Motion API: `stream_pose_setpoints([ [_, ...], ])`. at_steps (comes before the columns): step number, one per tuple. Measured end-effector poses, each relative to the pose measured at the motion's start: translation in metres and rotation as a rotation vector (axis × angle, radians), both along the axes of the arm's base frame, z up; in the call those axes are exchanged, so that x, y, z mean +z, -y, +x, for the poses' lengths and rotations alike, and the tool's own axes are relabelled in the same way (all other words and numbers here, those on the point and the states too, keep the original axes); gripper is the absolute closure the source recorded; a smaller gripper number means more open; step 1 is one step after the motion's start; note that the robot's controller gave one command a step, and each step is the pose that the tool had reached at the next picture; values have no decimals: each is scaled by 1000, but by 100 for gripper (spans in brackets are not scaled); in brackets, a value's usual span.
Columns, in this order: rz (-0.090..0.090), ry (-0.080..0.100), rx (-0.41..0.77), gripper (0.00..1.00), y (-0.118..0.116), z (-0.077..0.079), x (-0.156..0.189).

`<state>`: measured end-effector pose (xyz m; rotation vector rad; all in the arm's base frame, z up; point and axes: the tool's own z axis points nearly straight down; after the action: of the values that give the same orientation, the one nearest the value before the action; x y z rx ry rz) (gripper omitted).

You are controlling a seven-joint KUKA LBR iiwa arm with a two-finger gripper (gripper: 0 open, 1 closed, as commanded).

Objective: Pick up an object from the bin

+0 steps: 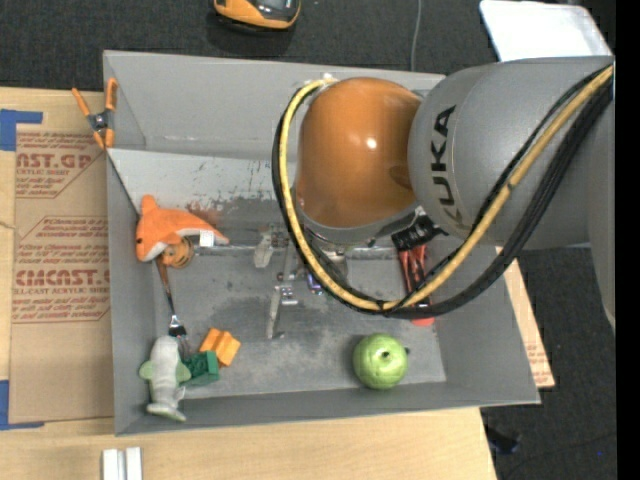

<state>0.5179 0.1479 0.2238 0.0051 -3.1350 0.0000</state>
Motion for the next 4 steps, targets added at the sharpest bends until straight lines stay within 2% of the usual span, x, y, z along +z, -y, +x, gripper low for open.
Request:
stream_pose_setpoints([
  [1,1,8,-2,0,1,2,5],
  [2,2,10,131,0,-12,-2,-48],
  [3,2,14,479,0,-48,-10,-64],
  [4,2,6,414,0,-49,1,-95],
])
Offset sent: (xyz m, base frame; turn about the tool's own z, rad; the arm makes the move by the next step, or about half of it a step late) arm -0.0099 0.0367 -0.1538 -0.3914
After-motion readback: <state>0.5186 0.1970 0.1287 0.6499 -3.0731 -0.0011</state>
